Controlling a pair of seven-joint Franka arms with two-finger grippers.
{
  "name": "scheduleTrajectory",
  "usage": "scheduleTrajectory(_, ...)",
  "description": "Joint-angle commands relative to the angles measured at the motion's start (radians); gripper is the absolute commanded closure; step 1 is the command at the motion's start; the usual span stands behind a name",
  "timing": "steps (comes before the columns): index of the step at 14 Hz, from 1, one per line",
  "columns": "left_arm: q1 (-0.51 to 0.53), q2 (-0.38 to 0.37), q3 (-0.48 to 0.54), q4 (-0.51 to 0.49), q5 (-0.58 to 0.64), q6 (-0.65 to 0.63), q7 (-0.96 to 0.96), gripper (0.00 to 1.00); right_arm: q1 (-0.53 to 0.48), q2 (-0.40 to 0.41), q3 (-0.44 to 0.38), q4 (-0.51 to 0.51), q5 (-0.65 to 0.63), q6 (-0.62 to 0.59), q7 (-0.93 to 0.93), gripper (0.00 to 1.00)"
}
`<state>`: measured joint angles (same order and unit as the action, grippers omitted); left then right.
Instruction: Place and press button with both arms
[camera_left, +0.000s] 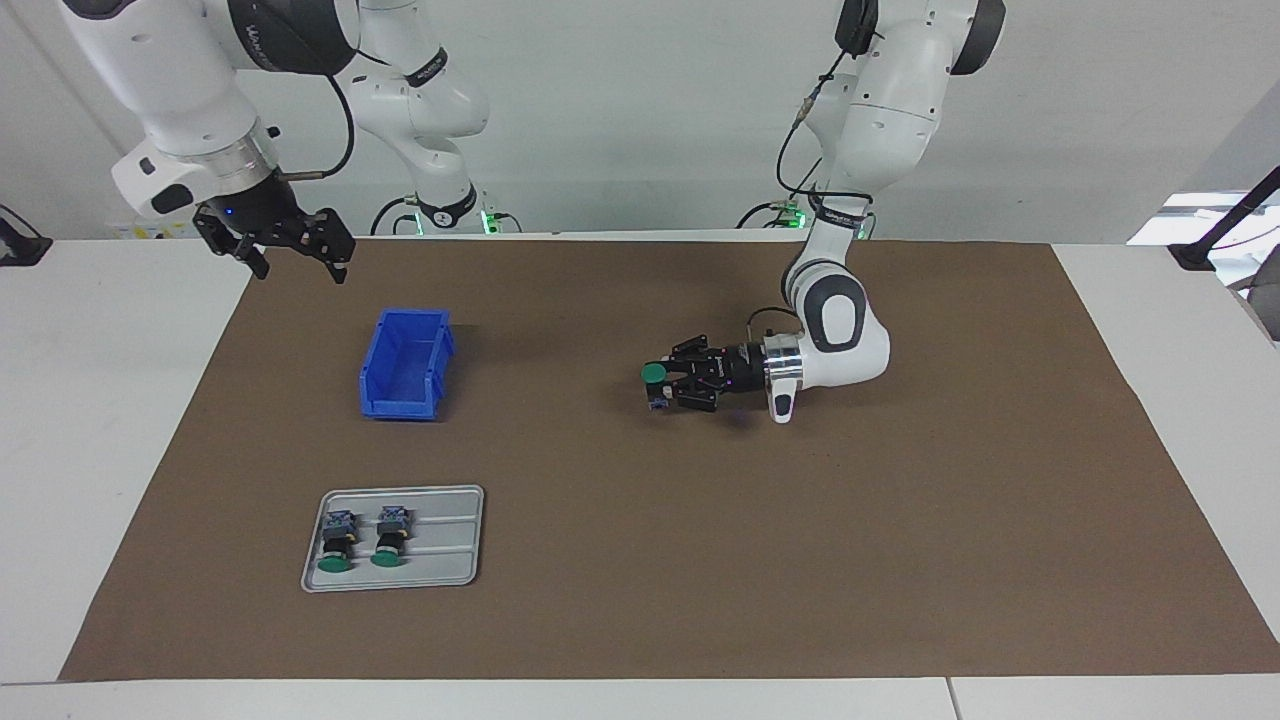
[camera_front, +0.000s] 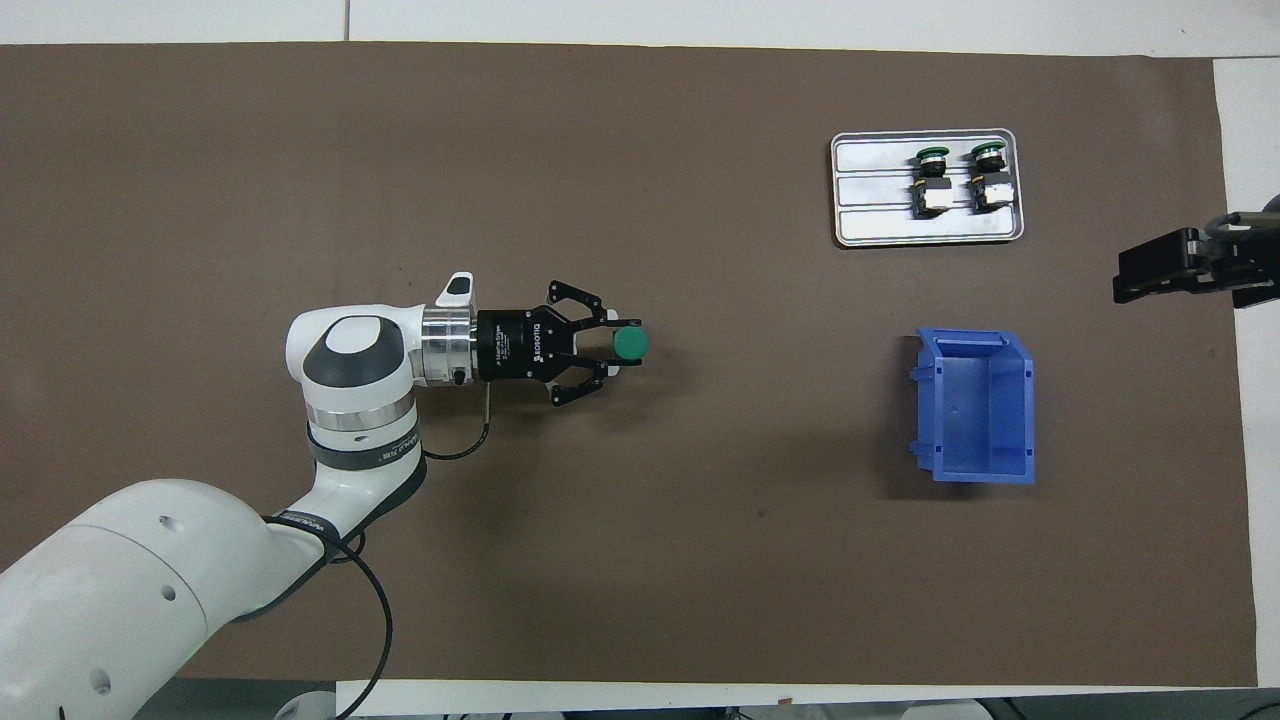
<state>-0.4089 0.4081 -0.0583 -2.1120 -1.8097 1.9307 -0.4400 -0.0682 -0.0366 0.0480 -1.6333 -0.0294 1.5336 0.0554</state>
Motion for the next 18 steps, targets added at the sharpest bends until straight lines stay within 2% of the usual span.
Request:
scheduleTrajectory(1, 0.007, -0.002, -0.003, -0.019, -0.030, -0.010, 0.032, 1.00, -0.007, -0.016, 0.006, -0.019, -0.001, -0.004, -0.025, 0.01)
scheduleTrajectory(3, -0.019, 0.000, -0.003, -0.022, -0.033, 0.045, 0.034, 1.00, -0.007, -0.016, 0.006, -0.019, -0.001, -0.004, -0.025, 0.01)
scheduleTrajectory(11, -0.042, 0.006, -0.001, -0.029, -0.039, 0.119, 0.035, 1.00, -0.007, -0.016, 0.006, -0.019, -0.001, -0.004, -0.025, 0.01)
scheduleTrajectory(13, -0.041, 0.006, -0.001, -0.029, -0.039, 0.129, 0.034, 0.75, -0.007, -0.016, 0.006, -0.019, -0.001, -0.004, -0.025, 0.01)
scheduleTrajectory(15, -0.033, 0.006, 0.000, -0.029, -0.037, 0.129, 0.032, 0.03, -0.007, -0.016, 0.006, -0.019, -0.001, -0.004, -0.025, 0.01)
scheduleTrajectory(18, -0.030, 0.006, 0.002, -0.028, -0.036, 0.132, 0.024, 0.00, -0.007, -0.016, 0.006, -0.019, -0.001, -0.004, -0.025, 0.01)
